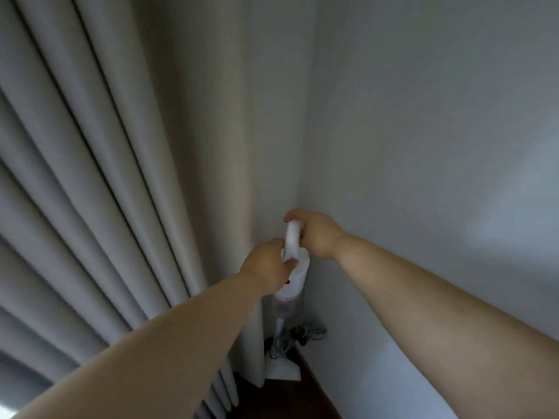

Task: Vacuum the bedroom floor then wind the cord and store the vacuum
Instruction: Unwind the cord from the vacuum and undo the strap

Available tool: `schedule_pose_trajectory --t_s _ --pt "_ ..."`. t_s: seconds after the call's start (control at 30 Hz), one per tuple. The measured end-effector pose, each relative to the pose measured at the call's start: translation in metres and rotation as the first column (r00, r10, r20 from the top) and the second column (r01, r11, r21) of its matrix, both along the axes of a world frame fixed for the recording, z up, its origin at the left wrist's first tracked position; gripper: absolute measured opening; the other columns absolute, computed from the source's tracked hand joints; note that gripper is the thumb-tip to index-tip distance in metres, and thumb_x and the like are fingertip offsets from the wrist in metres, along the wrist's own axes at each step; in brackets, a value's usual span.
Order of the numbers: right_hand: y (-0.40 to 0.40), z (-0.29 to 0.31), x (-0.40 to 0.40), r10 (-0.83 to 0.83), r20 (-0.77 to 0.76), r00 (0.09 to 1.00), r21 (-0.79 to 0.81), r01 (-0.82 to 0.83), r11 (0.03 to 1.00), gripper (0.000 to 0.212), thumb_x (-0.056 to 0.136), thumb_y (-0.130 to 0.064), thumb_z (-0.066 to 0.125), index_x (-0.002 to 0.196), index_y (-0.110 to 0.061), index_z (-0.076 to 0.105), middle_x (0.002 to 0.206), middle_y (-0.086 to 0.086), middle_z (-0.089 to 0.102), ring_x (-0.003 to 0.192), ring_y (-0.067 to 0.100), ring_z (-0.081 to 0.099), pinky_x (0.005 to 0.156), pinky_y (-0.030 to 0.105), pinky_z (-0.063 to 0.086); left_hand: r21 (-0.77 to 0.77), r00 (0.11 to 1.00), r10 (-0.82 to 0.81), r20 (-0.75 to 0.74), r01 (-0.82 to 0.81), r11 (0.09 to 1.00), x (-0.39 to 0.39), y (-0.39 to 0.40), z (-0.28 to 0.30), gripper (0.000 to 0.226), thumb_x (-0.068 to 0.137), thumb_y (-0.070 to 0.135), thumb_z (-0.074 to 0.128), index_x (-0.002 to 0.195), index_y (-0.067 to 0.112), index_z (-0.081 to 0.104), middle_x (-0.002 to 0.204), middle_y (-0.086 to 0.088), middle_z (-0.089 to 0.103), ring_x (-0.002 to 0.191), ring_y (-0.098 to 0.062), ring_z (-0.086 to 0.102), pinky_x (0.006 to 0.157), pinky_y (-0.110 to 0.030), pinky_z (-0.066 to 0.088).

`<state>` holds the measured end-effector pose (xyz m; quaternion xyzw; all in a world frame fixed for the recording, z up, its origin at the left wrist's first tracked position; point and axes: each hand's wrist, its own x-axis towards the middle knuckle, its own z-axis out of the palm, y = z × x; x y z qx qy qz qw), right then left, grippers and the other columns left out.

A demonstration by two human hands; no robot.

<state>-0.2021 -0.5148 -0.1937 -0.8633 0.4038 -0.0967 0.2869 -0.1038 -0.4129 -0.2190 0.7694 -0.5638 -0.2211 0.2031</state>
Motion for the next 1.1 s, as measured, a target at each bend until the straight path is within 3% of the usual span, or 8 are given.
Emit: schedule_pose_trajectory --t_s 0.13,0.23,0.37,0.53,0.63,0.8,0.97,1.1 --pt "0.044 -0.003 -0.009 -0.089 -0.013 0.996 -0.035 0.089 0.995 0.043 0.094 -0.008 0.051 0.135 -0.022 0.053 0.140 0.003 0.052 0.127 0.021 0.050 0.105 0.024 0.036 -0.054 0.998 -0.015 -0.062 0.012 0.998 0.001 0.025 -0.010 0.026 0.095 0.033 0.056 0.107 0.010 0.055 0.107 -0.007 0.065 0.086 -0.019 0.056 0.071 -0.024 0.037" --pt "0.086 0.003 -0.018 -0.220 0.040 0.975 -0.046 0.222 0.974 0.037 0.090 -0.010 0.059 0.125 -0.020 0.060 0.125 0.007 0.062 0.114 0.024 0.058 0.090 0.024 0.044 -0.083 0.986 -0.111 -0.123 0.101 0.991 0.006 0.052 -0.013 0.028 0.097 0.029 0.054 0.119 0.012 0.055 0.114 -0.008 0.064 0.099 -0.024 0.060 0.081 -0.028 0.046" --pt "0.134 0.013 -0.042 -0.315 -0.154 0.937 -0.228 0.276 0.934 0.028 0.079 -0.015 0.069 0.107 -0.017 0.066 0.108 0.009 0.068 0.103 0.028 0.063 0.081 0.031 0.050 -0.098 0.953 -0.238 -0.188 0.223 0.970 -0.002 0.083 -0.012 0.029 0.097 0.019 0.052 0.124 0.009 0.054 0.119 -0.015 0.063 0.102 -0.034 0.063 0.088 -0.043 0.053" --pt "0.188 0.026 -0.081 -0.396 -0.407 0.823 -0.353 0.258 0.899 0.038 0.071 -0.046 0.077 0.102 -0.026 0.071 0.104 0.002 0.067 0.099 0.023 0.062 0.077 0.028 0.047 -0.110 0.910 -0.402 -0.099 0.391 0.914 -0.029 0.118 -0.009 0.032 0.097 0.010 0.049 0.129 0.009 0.055 0.124 -0.013 0.061 0.112 -0.029 0.056 0.083 -0.020 0.037" --pt "0.215 0.022 -0.108 -0.379 -0.440 0.814 -0.213 0.316 0.925 0.037 0.067 -0.044 0.080 0.092 -0.019 0.068 0.096 0.000 0.059 0.089 0.020 0.059 0.075 0.029 0.048 -0.065 0.850 -0.519 -0.089 0.515 0.854 -0.050 0.137 -0.008 0.034 0.097 0.009 0.048 0.130 0.013 0.055 0.126 -0.009 0.061 0.115 -0.025 0.056 0.090 -0.022 0.038" --pt "0.264 -0.005 -0.153 -0.381 -0.335 0.862 0.162 0.451 0.878 0.023 0.072 -0.016 0.071 0.093 -0.014 0.061 0.091 0.005 0.061 0.078 0.021 0.060 0.056 0.024 0.046 0.029 0.776 -0.626 -0.080 0.629 0.777 -0.095 0.172 -0.012 0.036 0.096 0.014 0.053 0.132 0.019 0.054 0.127 -0.002 0.059 0.116 -0.019 0.054 0.095 -0.023 0.039" --pt "0.313 -0.032 -0.194 -0.464 -0.239 0.853 0.321 0.521 0.791 0.012 0.075 -0.008 0.060 0.087 -0.008 0.063 0.067 0.007 0.063 0.065 0.020 0.056 0.050 0.024 0.044 0.066 0.833 -0.548 -0.079 0.553 0.831 -0.140 0.210 -0.026 0.039 0.090 0.028 0.065 0.126 0.019 0.054 0.119 0.000 0.059 0.108 -0.019 0.056 0.092 -0.027 0.045" --pt "0.345 -0.046 -0.225 -0.623 -0.128 0.772 0.430 0.609 0.666 0.017 0.081 -0.014 0.062 0.088 0.001 0.060 0.065 0.014 0.064 0.053 0.023 0.049 0.039 0.023 0.037 0.055 0.914 -0.405 0.026 0.403 0.913 -0.166 0.246 -0.037 0.027 0.088 0.039 0.063 0.095 0.017 0.048 0.088 0.003 0.052 0.075 -0.014 0.049 0.069 -0.027 0.042"
